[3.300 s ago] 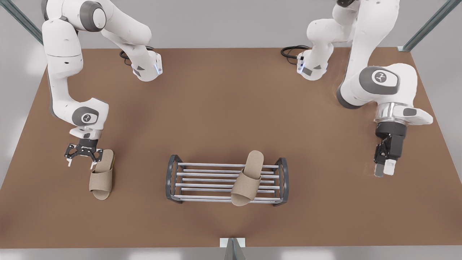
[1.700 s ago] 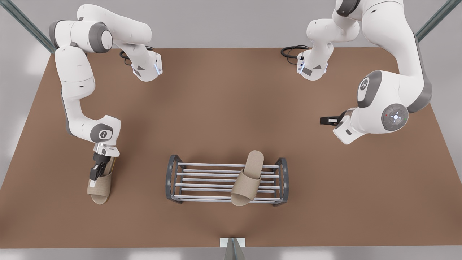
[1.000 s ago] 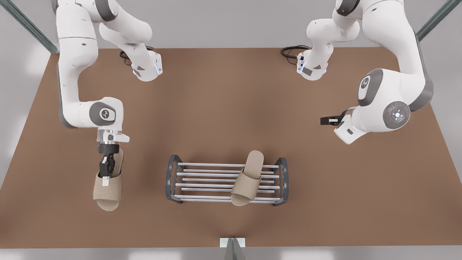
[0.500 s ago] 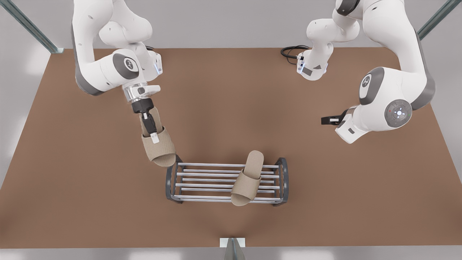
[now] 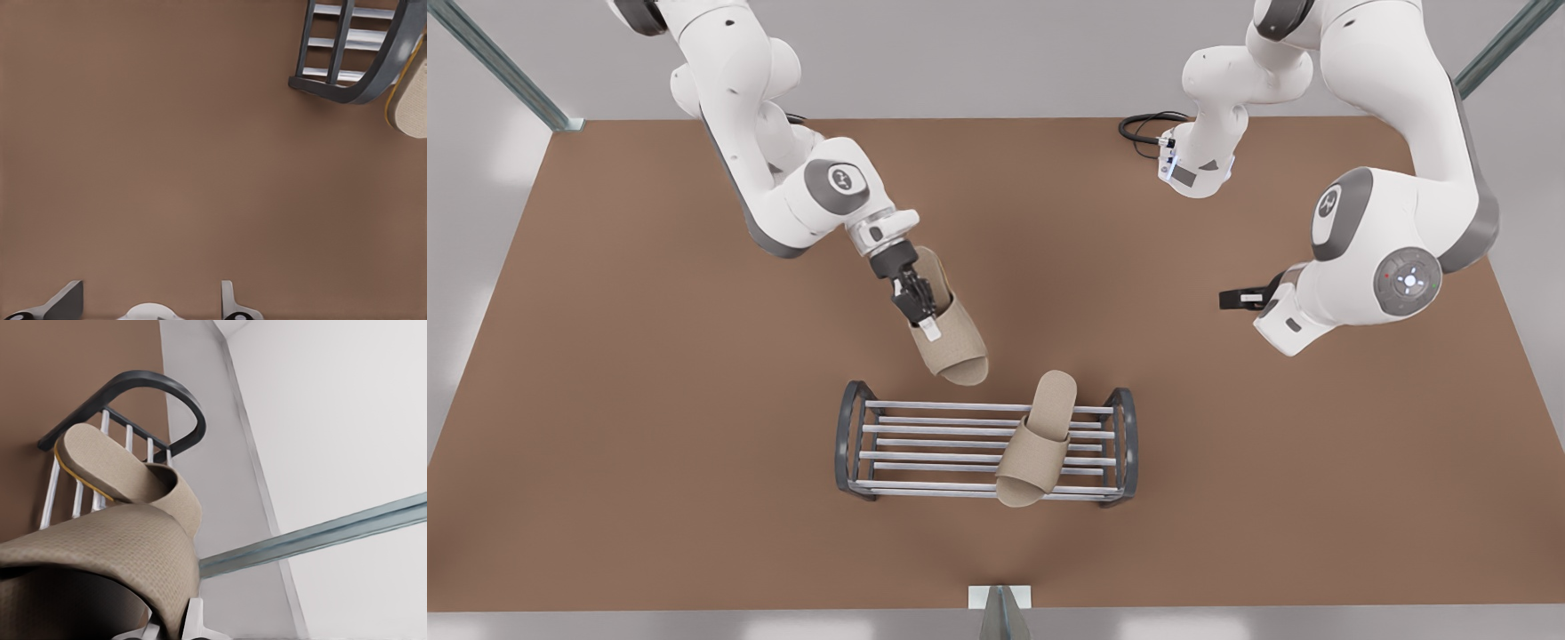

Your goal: Place the right shoe on the shoe rack with the right arm, and place the left shoe on the shoe rack with the left arm

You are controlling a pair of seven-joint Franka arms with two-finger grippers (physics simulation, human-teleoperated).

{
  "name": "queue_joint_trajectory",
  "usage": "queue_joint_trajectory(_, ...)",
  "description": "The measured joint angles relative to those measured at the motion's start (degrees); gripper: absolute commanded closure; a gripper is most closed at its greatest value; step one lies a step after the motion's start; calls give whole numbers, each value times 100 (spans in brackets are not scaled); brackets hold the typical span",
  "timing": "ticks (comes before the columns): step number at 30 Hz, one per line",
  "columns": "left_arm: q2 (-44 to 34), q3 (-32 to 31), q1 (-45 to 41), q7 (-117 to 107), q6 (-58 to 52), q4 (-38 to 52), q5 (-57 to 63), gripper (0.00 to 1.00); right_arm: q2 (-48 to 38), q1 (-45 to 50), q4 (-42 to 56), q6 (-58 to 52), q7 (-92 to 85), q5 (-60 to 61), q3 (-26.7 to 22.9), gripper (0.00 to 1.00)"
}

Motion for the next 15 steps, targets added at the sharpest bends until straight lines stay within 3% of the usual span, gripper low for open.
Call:
queue_joint_trajectory(8,23,16,1,-7,0,2,29,0,474,44,324,-795,-51,277,-129,79)
queue_joint_trajectory(15,19,26,0,-10,1,2,38,0,573,150,364,-585,-528,302,-372,79)
